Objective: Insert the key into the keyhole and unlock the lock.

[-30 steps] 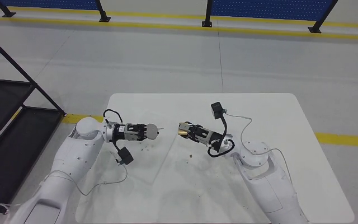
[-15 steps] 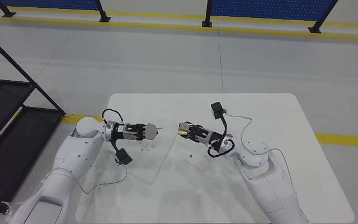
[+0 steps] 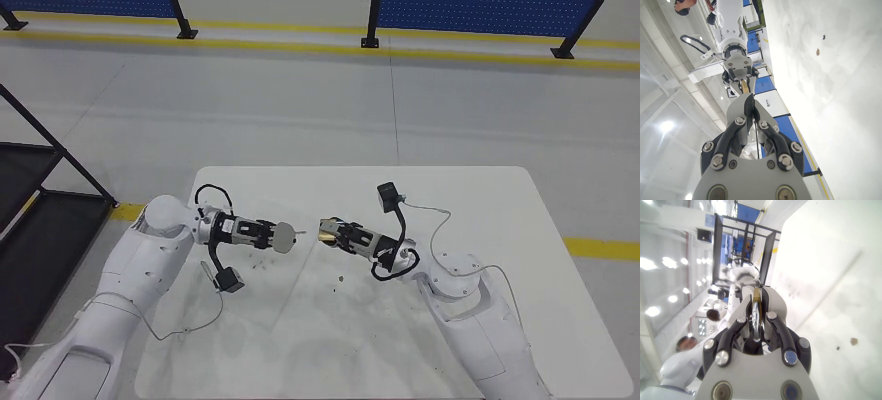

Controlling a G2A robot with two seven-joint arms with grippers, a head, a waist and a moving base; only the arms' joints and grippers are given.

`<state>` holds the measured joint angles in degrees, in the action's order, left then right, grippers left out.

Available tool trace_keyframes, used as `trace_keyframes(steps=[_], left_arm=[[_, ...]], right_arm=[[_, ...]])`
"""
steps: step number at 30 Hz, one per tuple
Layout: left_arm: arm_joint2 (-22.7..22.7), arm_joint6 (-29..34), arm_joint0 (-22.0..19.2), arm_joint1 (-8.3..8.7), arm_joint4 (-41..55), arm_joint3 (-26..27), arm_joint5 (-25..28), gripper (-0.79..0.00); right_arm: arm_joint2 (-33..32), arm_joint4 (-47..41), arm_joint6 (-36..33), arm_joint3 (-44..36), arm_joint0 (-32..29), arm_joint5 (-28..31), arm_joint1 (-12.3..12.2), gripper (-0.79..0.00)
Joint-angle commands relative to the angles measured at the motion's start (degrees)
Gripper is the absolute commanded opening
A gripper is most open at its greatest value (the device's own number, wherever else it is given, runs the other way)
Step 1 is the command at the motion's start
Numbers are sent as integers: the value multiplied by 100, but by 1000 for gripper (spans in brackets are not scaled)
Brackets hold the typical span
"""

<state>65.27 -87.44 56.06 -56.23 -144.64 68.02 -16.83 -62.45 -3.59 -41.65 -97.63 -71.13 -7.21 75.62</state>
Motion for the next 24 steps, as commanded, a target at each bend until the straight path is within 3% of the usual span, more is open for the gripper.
trace_keyframes(steps=[1,24], left_arm=[[-56,-50,-43,-11,188,-41,48,-785],[-493,-52,-151,93,689,-21,50,-785]], right_arm=[[0,0,0,0,0,0,0,-785],[105,74,-186,-153,-37,265,-65,-785]])
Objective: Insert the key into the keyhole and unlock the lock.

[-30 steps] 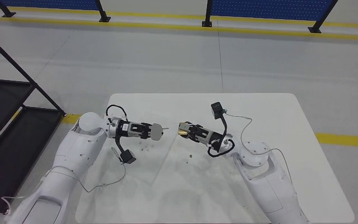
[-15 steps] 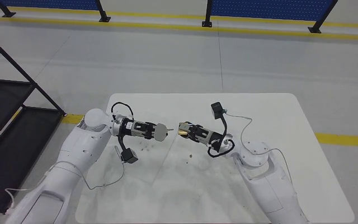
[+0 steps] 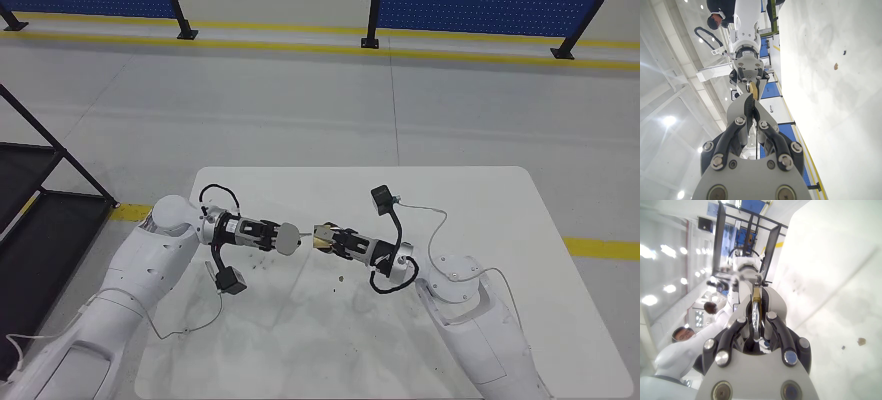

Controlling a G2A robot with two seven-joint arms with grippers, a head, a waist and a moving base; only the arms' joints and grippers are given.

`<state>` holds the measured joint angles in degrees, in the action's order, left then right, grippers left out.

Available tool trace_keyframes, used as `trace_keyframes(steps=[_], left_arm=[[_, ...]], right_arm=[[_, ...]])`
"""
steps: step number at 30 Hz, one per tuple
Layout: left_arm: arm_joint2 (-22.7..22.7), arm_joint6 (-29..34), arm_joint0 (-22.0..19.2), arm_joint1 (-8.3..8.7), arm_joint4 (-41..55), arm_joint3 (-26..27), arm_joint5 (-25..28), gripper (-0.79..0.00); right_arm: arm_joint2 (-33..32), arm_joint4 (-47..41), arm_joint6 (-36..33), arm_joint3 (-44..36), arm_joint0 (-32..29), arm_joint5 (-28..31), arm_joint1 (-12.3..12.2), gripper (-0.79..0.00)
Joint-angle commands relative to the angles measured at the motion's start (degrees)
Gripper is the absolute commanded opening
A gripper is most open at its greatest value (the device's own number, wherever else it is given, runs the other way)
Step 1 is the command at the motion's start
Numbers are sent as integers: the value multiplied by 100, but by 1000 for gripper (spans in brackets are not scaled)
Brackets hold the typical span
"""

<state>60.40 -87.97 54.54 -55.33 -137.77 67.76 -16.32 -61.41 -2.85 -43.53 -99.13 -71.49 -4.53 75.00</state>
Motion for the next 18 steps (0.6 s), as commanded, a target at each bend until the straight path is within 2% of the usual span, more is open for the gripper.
trace_keyframes(steps=[1,18], left_arm=[[-13,2,0,7,3,11,-2,-785],[-176,63,-50,44,70,34,-62,-785]], right_arm=[[-1,-24,8,-3,-7,-13,-5,-785],[1,-65,0,-8,-11,-28,-11,-785]])
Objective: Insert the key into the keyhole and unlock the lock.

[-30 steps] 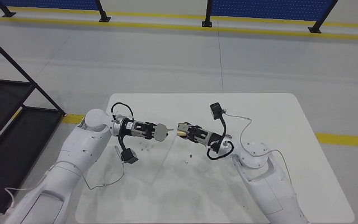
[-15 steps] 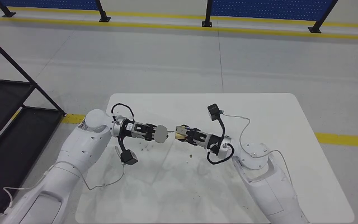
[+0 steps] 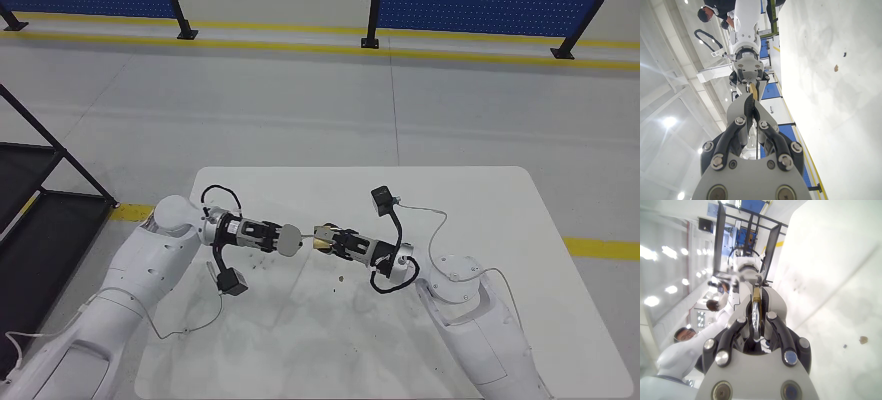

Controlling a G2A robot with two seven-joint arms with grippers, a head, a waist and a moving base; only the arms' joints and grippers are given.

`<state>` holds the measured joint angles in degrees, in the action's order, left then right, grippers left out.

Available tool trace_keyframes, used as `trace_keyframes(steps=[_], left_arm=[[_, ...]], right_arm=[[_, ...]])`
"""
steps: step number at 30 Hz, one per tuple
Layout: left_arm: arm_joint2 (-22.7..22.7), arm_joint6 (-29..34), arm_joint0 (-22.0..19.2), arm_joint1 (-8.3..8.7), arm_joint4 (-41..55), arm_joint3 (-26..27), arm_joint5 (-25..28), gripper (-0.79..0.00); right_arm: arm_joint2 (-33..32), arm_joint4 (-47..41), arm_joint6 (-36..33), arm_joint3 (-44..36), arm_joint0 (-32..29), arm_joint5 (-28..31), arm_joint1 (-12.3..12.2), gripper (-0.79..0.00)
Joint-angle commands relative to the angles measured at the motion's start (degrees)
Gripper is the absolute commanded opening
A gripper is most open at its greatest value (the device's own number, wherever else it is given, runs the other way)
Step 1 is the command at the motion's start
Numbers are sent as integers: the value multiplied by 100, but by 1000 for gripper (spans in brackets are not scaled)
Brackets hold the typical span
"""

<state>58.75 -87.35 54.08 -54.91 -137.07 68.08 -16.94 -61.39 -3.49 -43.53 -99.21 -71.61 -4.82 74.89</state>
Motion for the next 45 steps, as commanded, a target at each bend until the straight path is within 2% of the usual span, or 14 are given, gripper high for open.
trace_keyframes(steps=[1,45], left_arm=[[-18,2,-6,3,8,5,-2,-785],[-439,127,-259,6,50,-91,-127,-785]], right_arm=[[0,0,0,0,0,0,0,-785],[0,0,0,0,0,0,0,-785]])
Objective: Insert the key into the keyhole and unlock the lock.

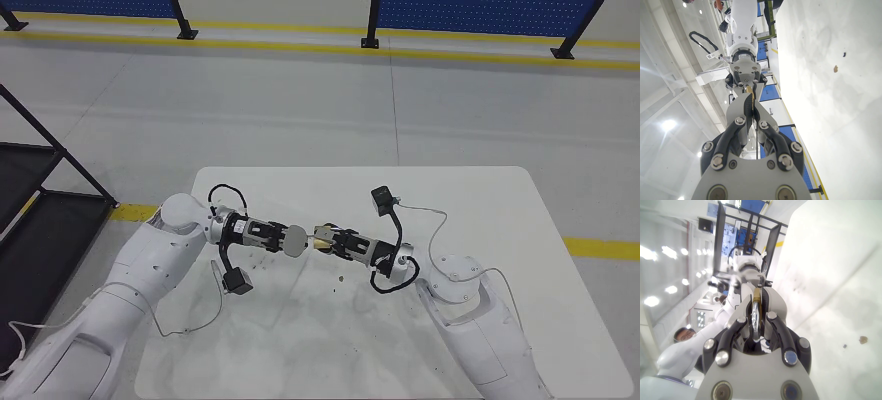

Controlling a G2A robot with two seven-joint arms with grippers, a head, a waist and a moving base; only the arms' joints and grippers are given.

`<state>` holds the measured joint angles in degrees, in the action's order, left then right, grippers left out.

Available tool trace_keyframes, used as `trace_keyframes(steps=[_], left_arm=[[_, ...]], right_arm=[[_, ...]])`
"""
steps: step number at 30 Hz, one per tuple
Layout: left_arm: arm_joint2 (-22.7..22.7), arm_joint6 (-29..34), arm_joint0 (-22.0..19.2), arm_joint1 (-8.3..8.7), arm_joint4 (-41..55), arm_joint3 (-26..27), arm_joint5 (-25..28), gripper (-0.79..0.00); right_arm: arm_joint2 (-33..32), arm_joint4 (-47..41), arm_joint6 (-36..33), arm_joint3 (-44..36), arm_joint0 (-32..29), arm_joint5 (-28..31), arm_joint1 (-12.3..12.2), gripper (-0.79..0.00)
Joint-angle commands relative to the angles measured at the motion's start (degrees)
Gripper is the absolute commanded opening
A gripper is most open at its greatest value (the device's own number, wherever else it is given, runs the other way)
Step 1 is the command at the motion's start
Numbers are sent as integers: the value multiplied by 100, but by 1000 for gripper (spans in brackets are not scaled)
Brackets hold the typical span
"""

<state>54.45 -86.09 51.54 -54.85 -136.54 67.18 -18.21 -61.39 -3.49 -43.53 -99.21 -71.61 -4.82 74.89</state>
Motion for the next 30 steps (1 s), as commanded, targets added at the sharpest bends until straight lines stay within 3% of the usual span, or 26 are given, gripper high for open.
trace_keyframes(steps=[1,25,27,30], left_arm=[[-20,-2,-11,-2,1,5,1,-785],[-171,97,-133,-28,104,-66,-97,-785],[-180,95,-140,-29,107,-90,-95,-34],[-188,100,-144,-29,105,-114,-100,0]], right_arm=[[0,0,0,0,0,0,0,-785],[0,0,0,0,0,0,0,-785],[0,0,0,0,0,0,0,-785],[0,0,0,0,0,0,0,-785]])
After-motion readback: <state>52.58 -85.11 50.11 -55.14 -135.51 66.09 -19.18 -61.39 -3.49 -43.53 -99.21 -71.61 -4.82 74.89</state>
